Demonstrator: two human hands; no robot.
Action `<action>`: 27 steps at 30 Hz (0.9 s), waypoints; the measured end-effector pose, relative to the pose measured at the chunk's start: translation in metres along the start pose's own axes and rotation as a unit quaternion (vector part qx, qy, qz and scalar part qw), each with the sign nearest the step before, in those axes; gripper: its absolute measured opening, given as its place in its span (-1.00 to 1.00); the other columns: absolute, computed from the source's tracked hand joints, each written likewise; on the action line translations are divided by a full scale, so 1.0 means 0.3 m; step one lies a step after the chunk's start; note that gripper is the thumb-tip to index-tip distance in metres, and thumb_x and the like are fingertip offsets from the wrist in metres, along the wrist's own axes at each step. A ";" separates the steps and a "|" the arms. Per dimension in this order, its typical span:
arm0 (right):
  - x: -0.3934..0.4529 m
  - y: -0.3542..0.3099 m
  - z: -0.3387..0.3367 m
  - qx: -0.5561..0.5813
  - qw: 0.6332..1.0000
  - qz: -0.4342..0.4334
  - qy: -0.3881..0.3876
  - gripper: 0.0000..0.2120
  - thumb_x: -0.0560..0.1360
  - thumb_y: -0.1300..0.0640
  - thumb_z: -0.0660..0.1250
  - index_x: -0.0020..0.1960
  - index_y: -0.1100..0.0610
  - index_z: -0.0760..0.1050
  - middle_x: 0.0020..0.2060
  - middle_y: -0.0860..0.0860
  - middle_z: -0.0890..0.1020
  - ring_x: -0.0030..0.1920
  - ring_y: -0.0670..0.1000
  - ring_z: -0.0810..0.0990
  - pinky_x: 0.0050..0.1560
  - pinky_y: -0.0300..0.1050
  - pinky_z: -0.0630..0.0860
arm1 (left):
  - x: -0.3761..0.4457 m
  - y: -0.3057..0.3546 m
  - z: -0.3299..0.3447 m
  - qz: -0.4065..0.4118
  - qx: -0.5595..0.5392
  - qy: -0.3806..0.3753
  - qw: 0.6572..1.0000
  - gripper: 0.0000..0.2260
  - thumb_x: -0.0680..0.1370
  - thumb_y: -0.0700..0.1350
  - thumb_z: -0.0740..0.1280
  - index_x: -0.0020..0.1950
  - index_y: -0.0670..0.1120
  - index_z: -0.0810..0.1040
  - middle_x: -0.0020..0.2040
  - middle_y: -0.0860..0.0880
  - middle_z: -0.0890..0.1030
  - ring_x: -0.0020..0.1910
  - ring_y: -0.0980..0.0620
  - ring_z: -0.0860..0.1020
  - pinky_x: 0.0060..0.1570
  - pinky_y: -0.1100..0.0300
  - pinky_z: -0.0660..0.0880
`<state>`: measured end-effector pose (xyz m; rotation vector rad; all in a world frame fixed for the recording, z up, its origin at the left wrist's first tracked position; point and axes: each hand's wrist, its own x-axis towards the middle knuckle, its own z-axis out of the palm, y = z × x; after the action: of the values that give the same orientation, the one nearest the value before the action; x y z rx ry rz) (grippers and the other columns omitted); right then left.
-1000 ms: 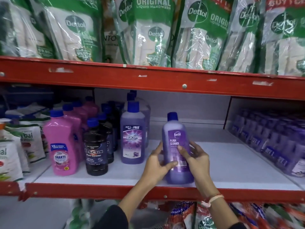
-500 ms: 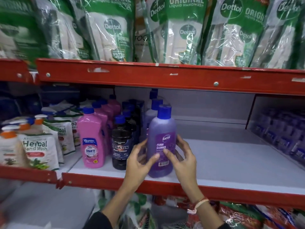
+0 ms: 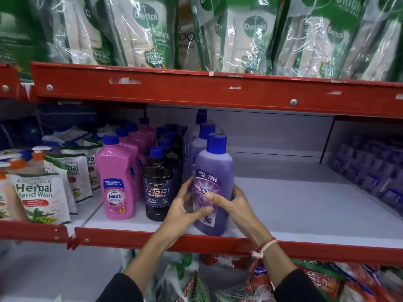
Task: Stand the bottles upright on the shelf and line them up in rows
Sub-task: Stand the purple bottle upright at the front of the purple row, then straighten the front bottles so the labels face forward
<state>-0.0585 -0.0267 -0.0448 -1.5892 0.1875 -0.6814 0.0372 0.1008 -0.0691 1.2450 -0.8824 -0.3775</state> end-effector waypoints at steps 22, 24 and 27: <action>0.010 0.063 -0.002 -0.200 0.971 -0.109 0.072 -0.36 0.34 -0.07 0.53 0.36 -0.03 0.38 0.18 -0.03 0.60 0.11 -0.11 0.63 0.00 -0.32 0.62 | -0.028 -0.020 0.048 0.066 0.197 0.140 0.968 -0.21 0.46 -0.13 0.43 0.45 0.36 0.03 0.34 0.04 0.48 0.29 0.12 0.48 0.27 -0.04 0.49; -0.009 0.050 0.014 -0.273 0.943 -0.147 0.124 -0.24 0.32 -0.13 0.53 0.42 0.00 0.30 0.25 -0.01 0.48 0.19 -0.09 0.55 0.14 -0.33 0.54 | -0.055 -0.009 0.043 0.087 0.229 0.152 0.957 -0.31 0.50 -0.07 0.38 0.47 0.29 0.06 0.37 0.12 0.40 0.36 0.13 0.39 0.35 0.00 0.41; -0.068 0.033 0.093 -0.377 0.851 -0.283 0.230 -0.33 0.40 -0.02 0.49 0.41 0.09 0.30 0.21 0.10 0.43 0.21 -0.11 0.39 0.23 -0.52 0.33 | -0.133 0.011 0.005 0.139 0.243 0.185 0.942 -0.54 0.57 -0.01 0.25 0.43 0.21 0.20 0.29 0.19 0.43 0.33 0.18 0.37 0.34 0.07 0.38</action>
<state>-0.0576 0.0057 -0.0603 -2.2358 0.3790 -1.5997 0.0104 0.1282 -0.0806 1.5493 -0.8312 0.3175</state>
